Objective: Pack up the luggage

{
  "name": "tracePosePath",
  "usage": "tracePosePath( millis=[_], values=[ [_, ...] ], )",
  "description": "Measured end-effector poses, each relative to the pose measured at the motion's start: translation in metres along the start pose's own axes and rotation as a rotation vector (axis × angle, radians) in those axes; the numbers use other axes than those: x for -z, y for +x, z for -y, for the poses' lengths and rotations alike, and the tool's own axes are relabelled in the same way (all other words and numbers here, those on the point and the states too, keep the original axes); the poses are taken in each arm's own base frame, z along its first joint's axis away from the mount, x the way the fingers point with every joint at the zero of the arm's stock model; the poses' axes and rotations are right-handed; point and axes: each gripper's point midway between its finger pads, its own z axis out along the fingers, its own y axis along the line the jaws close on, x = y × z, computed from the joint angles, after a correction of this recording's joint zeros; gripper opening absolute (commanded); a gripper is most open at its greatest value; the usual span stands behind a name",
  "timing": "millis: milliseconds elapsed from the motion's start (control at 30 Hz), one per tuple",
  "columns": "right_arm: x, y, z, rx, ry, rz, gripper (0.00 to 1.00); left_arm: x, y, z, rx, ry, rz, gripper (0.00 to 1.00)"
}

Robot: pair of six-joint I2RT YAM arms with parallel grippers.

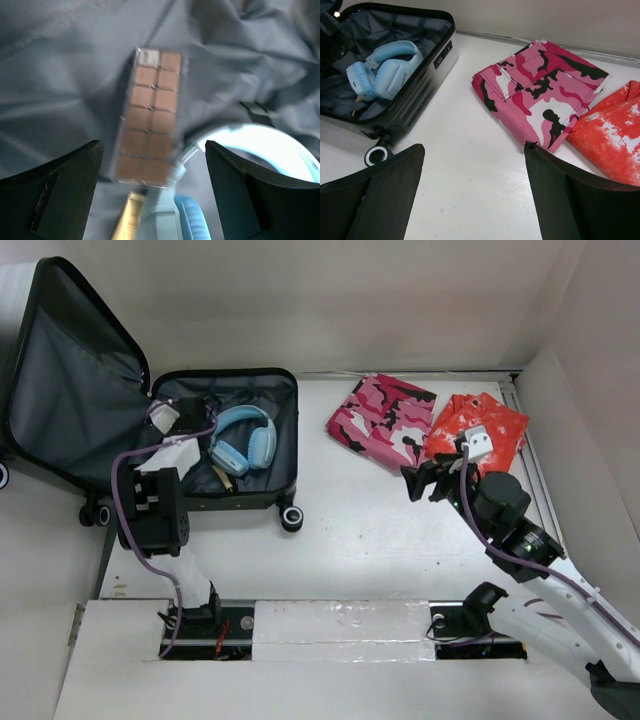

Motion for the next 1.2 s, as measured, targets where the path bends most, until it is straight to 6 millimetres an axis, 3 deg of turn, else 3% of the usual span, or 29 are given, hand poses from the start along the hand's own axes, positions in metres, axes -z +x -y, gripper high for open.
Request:
tracePosePath(
  millis=[100, 167, 300, 400, 467, 533, 633, 733, 867, 1000, 1200],
  values=[
    [-0.002, 0.006, 0.0, 0.003, 0.002, -0.012, 0.87, 0.019, 0.004, 0.009, -0.005, 0.051, 0.011, 0.79],
    [-0.004, 0.01, 0.0, 0.006, 0.003, -0.026, 0.87, 0.049, 0.007, 0.026, -0.029, 0.12, 0.035, 0.79],
    [-0.007, 0.014, 0.001, 0.01, 0.008, -0.04, 0.83, 0.152, 0.019, 0.092, -0.077, 0.394, 0.102, 0.75],
    [-0.007, 0.014, 0.003, 0.009, 0.021, -0.036, 0.81, 0.246, 0.059, 0.138, -0.113, 0.651, 0.08, 0.73],
    [-0.007, 0.013, 0.005, 0.01, 0.035, -0.034, 0.81, 0.287, 0.096, 0.154, -0.153, 0.754, 0.027, 0.71],
    [-0.006, 0.012, 0.008, 0.01, 0.049, -0.03, 0.81, 0.31, 0.14, 0.168, -0.197, 0.817, -0.045, 0.7],
    [-0.002, 0.005, 0.012, 0.007, 0.07, -0.015, 0.81, 0.311, 0.207, 0.181, -0.261, 0.824, -0.152, 0.7],
    [0.001, -0.006, 0.013, 0.0, 0.076, 0.01, 0.82, 0.293, 0.275, 0.192, -0.302, 0.778, -0.255, 0.7],
    [0.004, -0.012, 0.014, -0.005, 0.082, 0.027, 0.82, 0.266, 0.325, 0.198, -0.302, 0.684, -0.331, 0.7],
    [0.004, -0.01, 0.015, -0.003, 0.086, 0.019, 0.82, 0.246, 0.354, 0.202, -0.264, 0.598, -0.37, 0.7],
    [0.004, -0.008, 0.015, -0.001, 0.085, 0.013, 0.82, 0.233, 0.363, 0.2, -0.166, 0.565, -0.454, 0.69]
  ],
)
